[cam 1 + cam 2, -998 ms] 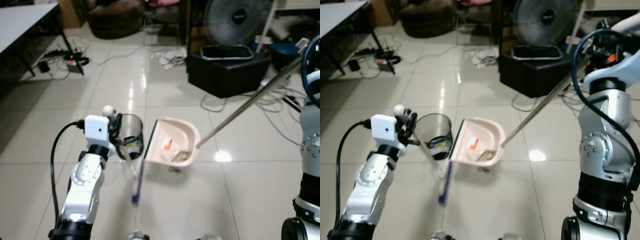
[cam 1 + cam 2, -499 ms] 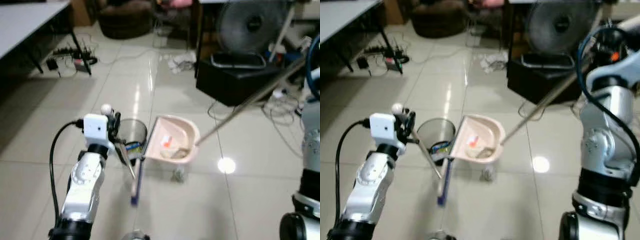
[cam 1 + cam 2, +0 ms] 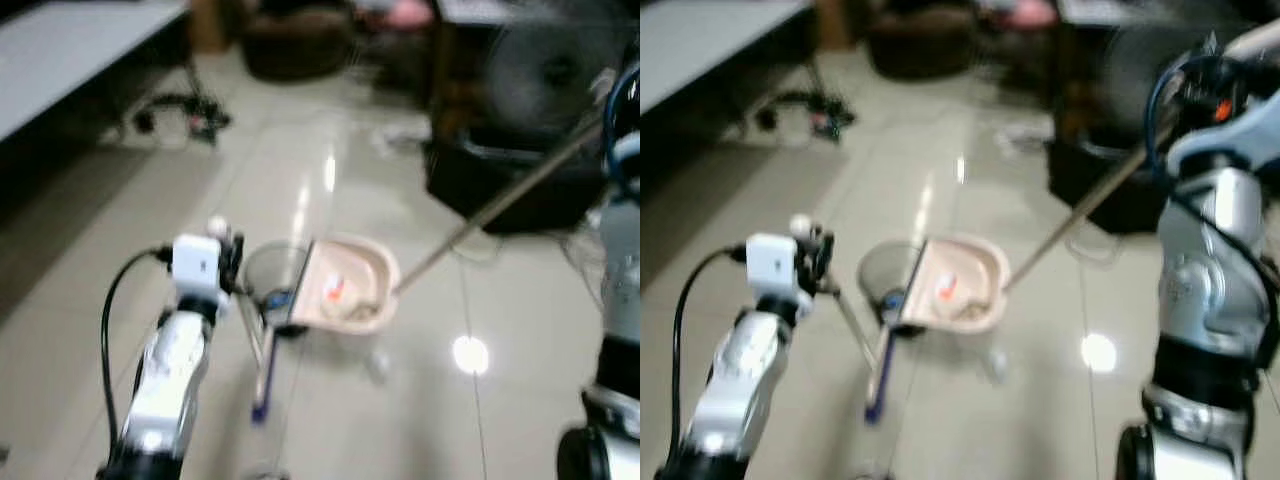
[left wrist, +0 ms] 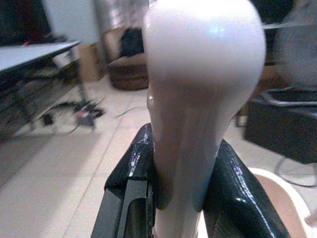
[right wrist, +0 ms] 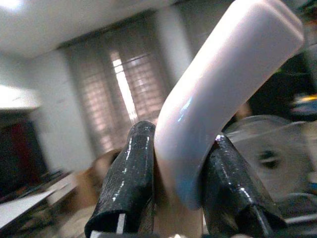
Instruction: Sweep floor
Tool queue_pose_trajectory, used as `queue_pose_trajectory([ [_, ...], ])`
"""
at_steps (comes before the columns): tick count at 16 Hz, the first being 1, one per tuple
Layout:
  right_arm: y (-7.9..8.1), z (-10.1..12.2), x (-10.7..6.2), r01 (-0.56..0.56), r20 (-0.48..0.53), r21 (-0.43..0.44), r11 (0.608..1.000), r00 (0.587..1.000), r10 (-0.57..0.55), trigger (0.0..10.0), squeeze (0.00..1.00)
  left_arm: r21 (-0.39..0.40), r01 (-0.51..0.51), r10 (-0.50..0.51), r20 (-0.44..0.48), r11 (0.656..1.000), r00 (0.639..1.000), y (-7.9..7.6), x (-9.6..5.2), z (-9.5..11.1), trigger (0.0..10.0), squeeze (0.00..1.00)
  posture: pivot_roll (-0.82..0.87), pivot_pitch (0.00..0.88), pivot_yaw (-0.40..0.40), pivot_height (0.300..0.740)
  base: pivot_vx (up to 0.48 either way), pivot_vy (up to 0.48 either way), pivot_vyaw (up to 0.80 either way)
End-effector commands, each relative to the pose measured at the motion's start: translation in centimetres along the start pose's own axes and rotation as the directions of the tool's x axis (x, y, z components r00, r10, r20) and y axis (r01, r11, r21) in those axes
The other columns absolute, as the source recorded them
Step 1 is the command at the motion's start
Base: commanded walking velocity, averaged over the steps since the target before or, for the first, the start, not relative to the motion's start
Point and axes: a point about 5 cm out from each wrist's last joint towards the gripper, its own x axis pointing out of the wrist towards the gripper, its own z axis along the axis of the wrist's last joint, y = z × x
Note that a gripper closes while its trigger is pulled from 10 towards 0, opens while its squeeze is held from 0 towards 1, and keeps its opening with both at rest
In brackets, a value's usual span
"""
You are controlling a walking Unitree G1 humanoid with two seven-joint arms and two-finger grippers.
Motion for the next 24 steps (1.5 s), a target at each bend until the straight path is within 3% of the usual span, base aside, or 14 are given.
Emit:
queue_pose_trajectory([
  [1, 1.0, 1.0, 0.3, -0.039, 0.05, 0.039, 0.998, 0.998, 0.037, 10.0, 0.0, 0.059, -0.007, 0.006, 0.019, 0.998, 1.0, 0.8, 0.0, 0.3, 10.0, 0.0, -0.04, 0.018, 0.05, 0.74, 0.337, 0.0, 0.8],
  [4, 0.6, 0.9, 0.2, -0.012, 0.059, 0.062, 0.998, 0.998, 0.008, 10.0, 0.0, 0.066, -0.011, 0.01, 0.016, 0.998, 1.0, 0.9, 0.0, 0.2, 10.0, 0.0, -0.04, 0.027, 0.05, 0.74, 0.337, 0.0, 0.74],
  [12, -0.5, 0.6, -0.7, 0.039, 0.044, 0.068, 0.997, 0.998, -0.042, 10.0, 0.0, 0.081, 0.022, -0.023, 0.015, 0.996, 1.0, 0.5, 0.4, 0.1, 10.0, 0.0, -0.05, 0.03, 0.073, 0.74, 0.337, 0.0, 0.0],
  [18, -0.5, 0.8, -0.8, 0.029, 0.047, 0.061, 0.998, 0.998, -0.031, 10.0, 0.0, 0.075, 0.021, -0.022, 0.017, 0.997, 1.0, 0.4, 0.5, 0.0, 10.0, 0.0, -0.06, 0.029, 0.066, 0.74, 0.339, 0.0, -0.78],
  [24, -0.6, 0.6, -0.8, 0.026, 0.041, 0.051, 0.998, 0.999, -0.028, 10.0, 0.0, 0.073, 0.012, -0.013, 0.021, 0.997, 1.0, 0.6, 0.6, 0.0, 10.0, 0.0, -0.06, 0.027, 0.058, 0.74, 0.338, 0.0, 0.0],
])
